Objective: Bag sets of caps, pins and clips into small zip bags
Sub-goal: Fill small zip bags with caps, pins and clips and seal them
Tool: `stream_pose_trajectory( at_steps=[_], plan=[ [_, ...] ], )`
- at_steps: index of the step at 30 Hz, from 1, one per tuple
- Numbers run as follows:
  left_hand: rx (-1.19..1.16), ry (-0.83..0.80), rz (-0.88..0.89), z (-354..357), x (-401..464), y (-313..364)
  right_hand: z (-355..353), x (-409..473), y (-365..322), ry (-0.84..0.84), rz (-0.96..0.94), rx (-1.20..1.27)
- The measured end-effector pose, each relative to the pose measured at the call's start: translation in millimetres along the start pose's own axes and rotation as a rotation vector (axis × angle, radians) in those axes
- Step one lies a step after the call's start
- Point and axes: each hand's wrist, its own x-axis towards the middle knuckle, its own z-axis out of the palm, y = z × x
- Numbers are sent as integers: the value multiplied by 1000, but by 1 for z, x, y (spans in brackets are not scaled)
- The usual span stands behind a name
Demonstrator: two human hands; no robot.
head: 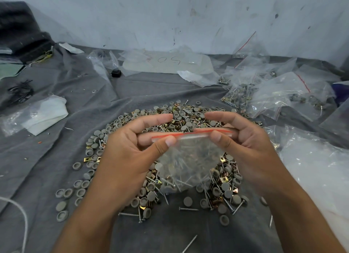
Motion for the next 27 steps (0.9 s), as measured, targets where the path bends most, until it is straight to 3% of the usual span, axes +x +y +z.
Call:
stream_pose_trajectory(
  at_steps=[7,12,17,21,27],
  plan=[
    [57,-149,-11,-8,2,7,-8,0,-3,-31,52,26],
    [15,11,39,-1,1,0,1,-2,-4,41,26,-24],
    [76,-24,62,9,-3,0,18,-4,-6,89,-63,-136],
    [132,48,116,18,-3,-5,26,-6,-4,170,-123,-162],
    [79,36,137,15,-2,-7,22,-6,-4,142,-53,-115]
  ],
)
